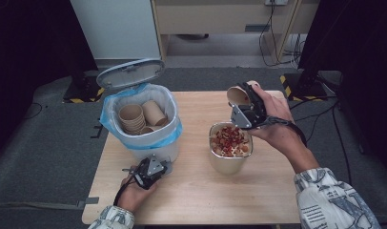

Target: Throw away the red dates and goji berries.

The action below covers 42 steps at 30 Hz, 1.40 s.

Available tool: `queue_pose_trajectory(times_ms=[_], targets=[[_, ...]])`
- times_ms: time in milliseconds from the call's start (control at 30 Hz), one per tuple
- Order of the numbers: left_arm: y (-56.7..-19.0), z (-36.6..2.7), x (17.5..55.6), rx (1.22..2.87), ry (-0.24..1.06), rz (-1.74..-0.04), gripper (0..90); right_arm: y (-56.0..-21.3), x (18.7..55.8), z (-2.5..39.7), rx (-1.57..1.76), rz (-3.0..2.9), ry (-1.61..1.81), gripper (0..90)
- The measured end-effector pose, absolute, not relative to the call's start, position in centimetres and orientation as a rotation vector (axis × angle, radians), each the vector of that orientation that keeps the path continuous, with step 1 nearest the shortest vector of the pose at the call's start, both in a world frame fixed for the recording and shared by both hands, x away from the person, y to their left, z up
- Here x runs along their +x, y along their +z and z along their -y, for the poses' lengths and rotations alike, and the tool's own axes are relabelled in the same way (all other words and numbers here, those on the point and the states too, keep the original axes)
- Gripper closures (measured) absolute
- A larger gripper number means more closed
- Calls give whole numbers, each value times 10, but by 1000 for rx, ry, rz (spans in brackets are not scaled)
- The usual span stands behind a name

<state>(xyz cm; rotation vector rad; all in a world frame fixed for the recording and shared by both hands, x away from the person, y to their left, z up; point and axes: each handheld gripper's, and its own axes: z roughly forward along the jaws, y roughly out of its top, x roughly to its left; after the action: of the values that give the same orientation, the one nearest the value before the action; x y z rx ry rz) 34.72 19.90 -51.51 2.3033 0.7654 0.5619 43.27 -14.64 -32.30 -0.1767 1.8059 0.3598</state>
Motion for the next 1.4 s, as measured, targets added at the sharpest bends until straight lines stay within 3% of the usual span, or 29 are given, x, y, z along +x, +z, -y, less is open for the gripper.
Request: queue_pose_trajectory(times_ms=[1400], targets=[[-515, -199, 347, 2299, 558, -769, 899, -313, 448, 131, 24, -1892, 710, 325]])
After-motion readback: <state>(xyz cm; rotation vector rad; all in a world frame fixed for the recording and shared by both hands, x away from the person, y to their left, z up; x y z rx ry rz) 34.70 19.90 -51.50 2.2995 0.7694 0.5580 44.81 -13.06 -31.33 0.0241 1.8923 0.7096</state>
